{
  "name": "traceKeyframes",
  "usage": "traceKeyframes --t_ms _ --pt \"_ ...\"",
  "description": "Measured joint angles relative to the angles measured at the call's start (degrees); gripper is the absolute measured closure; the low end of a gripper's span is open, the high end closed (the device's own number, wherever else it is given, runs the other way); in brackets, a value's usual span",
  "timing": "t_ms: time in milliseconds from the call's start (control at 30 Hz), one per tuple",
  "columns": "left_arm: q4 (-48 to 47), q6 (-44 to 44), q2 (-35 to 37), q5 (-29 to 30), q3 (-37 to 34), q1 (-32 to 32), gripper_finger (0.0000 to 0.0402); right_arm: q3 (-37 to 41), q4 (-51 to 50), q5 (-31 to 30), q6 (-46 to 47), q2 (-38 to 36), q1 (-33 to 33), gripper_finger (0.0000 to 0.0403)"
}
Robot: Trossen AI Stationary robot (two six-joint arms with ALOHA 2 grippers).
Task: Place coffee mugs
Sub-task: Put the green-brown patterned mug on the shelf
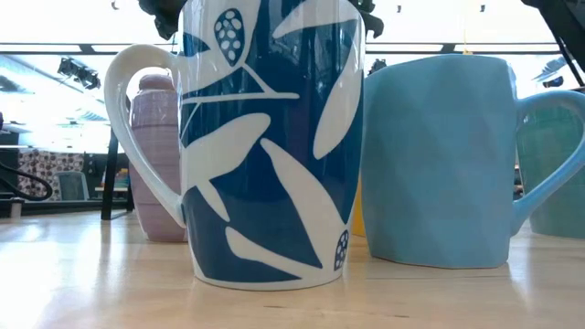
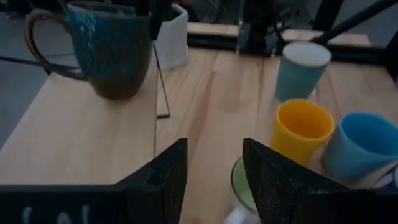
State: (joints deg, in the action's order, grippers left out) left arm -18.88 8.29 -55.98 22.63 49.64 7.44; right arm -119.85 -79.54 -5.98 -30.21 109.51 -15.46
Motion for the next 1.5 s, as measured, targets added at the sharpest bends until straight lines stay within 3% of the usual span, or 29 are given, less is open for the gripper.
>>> traceKeyframes --t_ms 167,600,933,1233,1500 --pt "0.3 0.0 -0.1 0.0 0.0 0.0 0.0242 0.0 0.3 0.0 0.0 0.0 -0.1 0.035" --pt "0.0 -1.3 0.1 0.0 0.0 0.3 0.0241 0.0 4.2 -0.3 0.7 0.0 -0.1 0.0277" --pt "0.3 -1.5 0.2 0.0 0.0 0.5 0.0241 0.0 4.8 -1.9 5.4 -0.1 0.2 0.0269" --pt "0.2 -2.1 0.2 0.0 0.0 0.5 0.0241 0.1 7.3 -1.9 7.5 -0.1 0.7 0.0233" --pt "0.2 -2.1 0.2 0.0 0.0 0.5 0.0241 0.1 8.8 -1.2 11.4 0.0 0.0 0.0251"
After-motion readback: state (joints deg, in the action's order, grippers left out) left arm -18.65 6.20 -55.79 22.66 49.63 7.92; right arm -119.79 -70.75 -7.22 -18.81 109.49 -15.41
